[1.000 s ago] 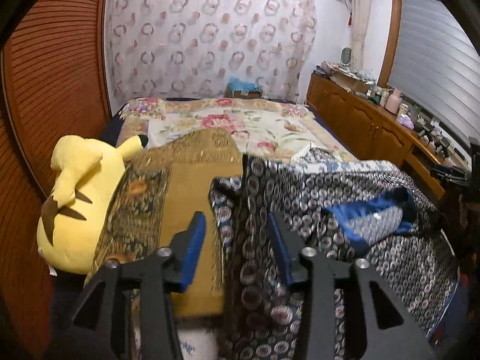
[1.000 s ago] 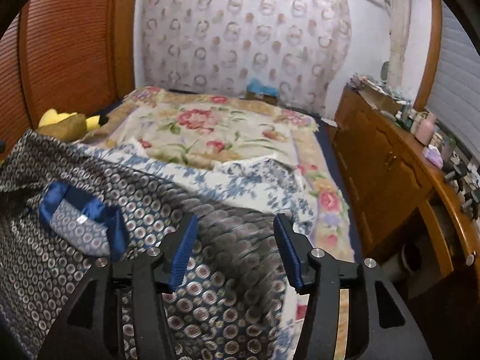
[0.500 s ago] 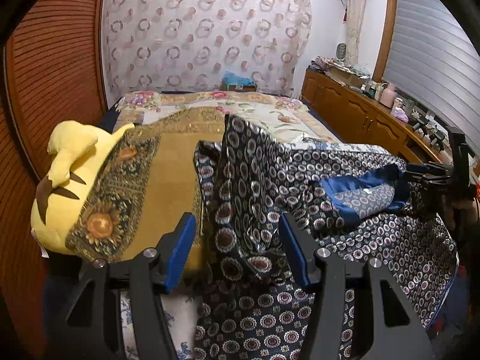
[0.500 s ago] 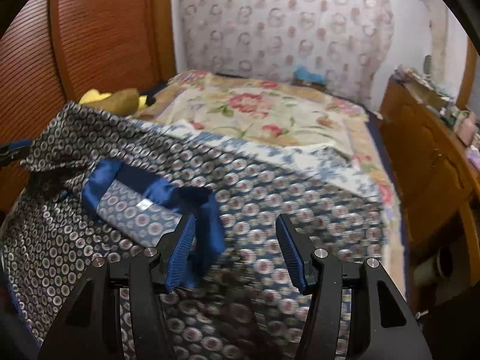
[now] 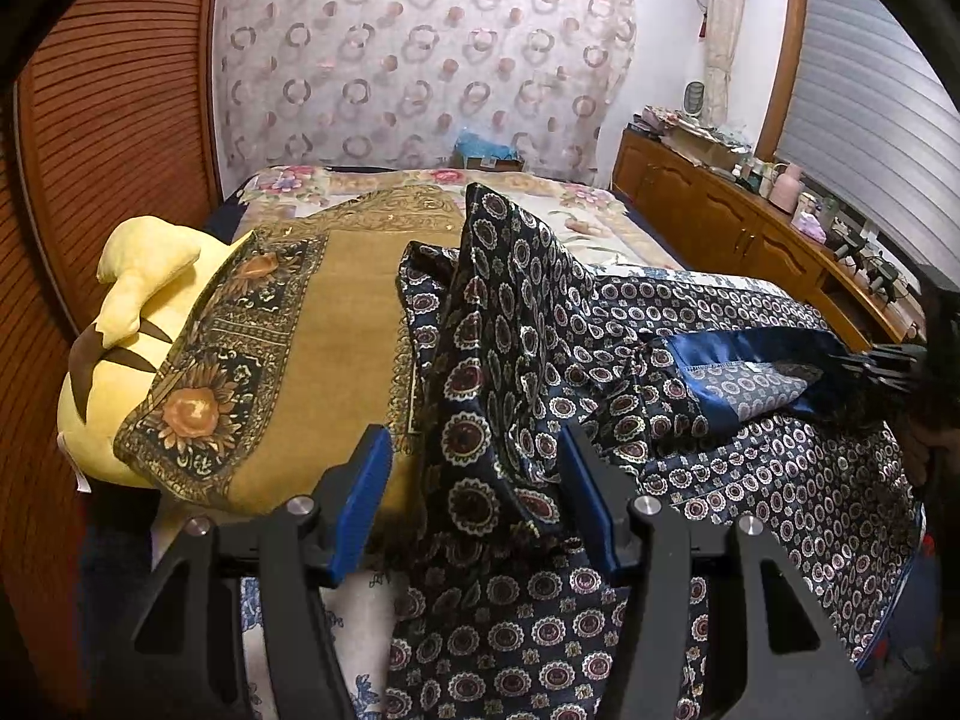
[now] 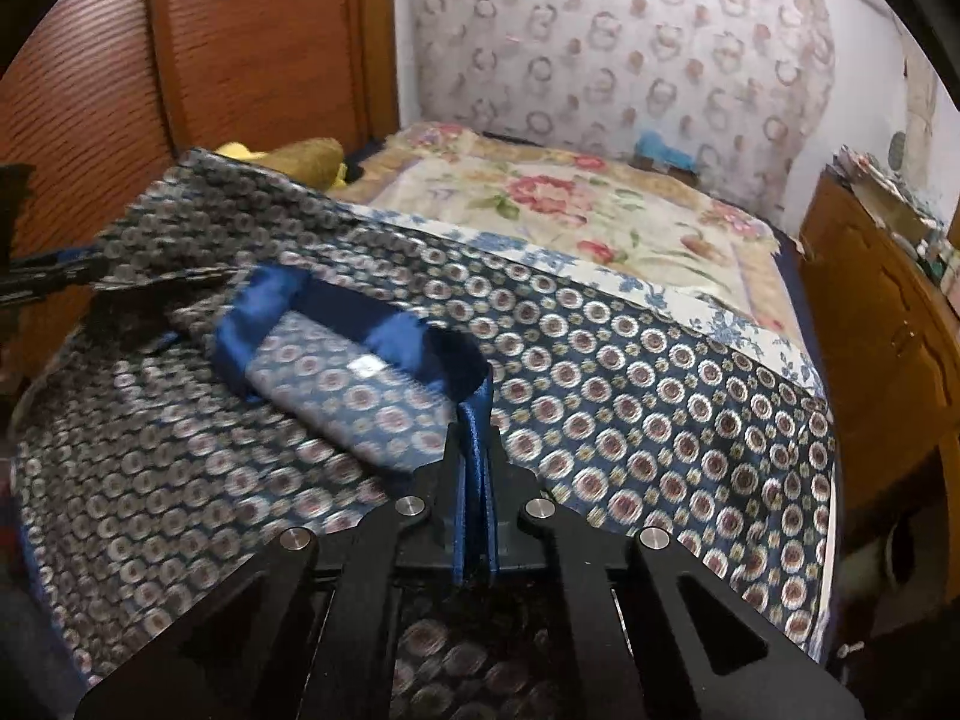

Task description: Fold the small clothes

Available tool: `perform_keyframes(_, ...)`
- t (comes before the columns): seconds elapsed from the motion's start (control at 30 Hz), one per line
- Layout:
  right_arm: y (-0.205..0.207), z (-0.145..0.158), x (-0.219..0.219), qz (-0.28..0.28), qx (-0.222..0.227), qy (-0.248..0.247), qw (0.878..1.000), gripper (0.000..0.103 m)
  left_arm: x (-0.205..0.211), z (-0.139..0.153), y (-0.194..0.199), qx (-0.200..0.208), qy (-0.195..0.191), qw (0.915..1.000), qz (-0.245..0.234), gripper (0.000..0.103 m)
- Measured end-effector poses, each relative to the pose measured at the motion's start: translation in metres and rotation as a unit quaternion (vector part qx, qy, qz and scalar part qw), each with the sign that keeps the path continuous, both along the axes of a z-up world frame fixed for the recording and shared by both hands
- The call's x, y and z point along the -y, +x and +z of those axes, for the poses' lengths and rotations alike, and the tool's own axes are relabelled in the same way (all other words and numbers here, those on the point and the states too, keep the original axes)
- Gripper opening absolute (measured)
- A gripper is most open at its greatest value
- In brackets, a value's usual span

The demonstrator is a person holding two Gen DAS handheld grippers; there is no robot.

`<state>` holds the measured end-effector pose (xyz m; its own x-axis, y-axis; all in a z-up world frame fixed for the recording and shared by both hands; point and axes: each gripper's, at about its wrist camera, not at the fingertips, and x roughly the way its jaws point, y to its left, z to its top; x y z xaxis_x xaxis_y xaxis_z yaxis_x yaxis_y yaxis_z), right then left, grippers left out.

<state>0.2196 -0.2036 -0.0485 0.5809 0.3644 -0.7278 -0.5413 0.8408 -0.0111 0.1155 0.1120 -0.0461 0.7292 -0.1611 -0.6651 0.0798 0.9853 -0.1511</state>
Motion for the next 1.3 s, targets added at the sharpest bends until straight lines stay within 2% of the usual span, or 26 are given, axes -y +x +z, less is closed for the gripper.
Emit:
perform_keyframes(0.17,-0.040,0.005,0.000,0.019,0.016,0.015,1.000,0.002,-0.004,0.000,-0.005,0.004,-0.006,1.0000,0.002,0.056)
perform_keyframes(0.4,-0.081,-0.007,0.001,0.030,0.004,0.027,0.999,0.002,-0.008,-0.002,-0.007,0.004,-0.006,1.0000,0.006,0.056)
perform_keyframes(0.67,-0.106,-0.018,0.022,0.006,-0.005,0.034,0.999,0.002,-0.011,-0.004,-0.006,0.004,-0.004,0.9999,0.009,0.056)
perform_keyframes(0.83,-0.117,-0.011,0.037,-0.013,0.001,0.039,0.999,0.025,-0.012,-0.007,-0.007,0.004,-0.002,1.0000,0.006,0.056)
perform_keyframes(1.0,-0.133,0.003,0.053,-0.018,0.022,0.041,0.999,0.037,-0.008,-0.011,-0.008,0.001,0.008,1.0000,0.005,0.056)
perform_keyframes(1.3,-0.124,0.019,0.078,-0.061,0.054,0.035,0.996,0.047,-0.010,-0.028,-0.016,-0.024,0.020,0.9994,0.011,0.055)
